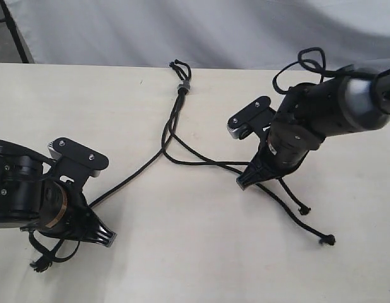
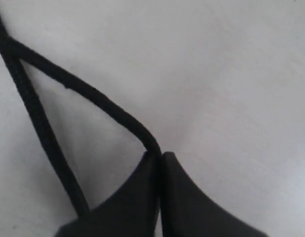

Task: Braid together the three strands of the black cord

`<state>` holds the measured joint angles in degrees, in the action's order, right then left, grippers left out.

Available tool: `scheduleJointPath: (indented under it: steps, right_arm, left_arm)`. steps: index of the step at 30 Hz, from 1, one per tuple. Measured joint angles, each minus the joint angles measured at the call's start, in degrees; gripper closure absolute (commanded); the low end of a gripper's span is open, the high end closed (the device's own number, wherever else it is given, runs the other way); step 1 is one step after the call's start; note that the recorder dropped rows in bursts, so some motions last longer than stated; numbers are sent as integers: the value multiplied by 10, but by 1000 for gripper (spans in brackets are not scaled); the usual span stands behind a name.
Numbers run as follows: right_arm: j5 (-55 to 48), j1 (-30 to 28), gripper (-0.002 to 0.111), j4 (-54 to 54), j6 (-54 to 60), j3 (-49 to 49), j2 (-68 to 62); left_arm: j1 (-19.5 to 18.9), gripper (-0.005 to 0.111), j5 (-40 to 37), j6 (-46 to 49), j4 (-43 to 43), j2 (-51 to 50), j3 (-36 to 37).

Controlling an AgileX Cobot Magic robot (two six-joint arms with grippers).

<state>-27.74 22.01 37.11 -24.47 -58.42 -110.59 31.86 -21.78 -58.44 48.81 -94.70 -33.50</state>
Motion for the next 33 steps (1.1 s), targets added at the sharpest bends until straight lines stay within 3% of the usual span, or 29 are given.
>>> scheduleJointPath:
  steps: [9,15,18,21,26,33]
  right_arm:
    - [-34,31,108,-75,58,-3,-21]
    - [-30,177,108,-210,171,42,20]
    - [-24,266,108,-244,185,51,39]
    - [-23,315,108,-250,185,51,61]
    - [-59,295,108,-201,148,29,136]
    - [-78,171,108,-137,94,23,202]
  left_arm:
    - [0,106,0,-1,0,0,0]
    - [0,106,0,-1,0,0,0]
    - [0,106,0,-1,0,0,0]
    - [0,106,2,-1,0,0,0]
    - [0,106,-4,-1,0,0,0]
    - [0,106,-16,-1,0,0,0]
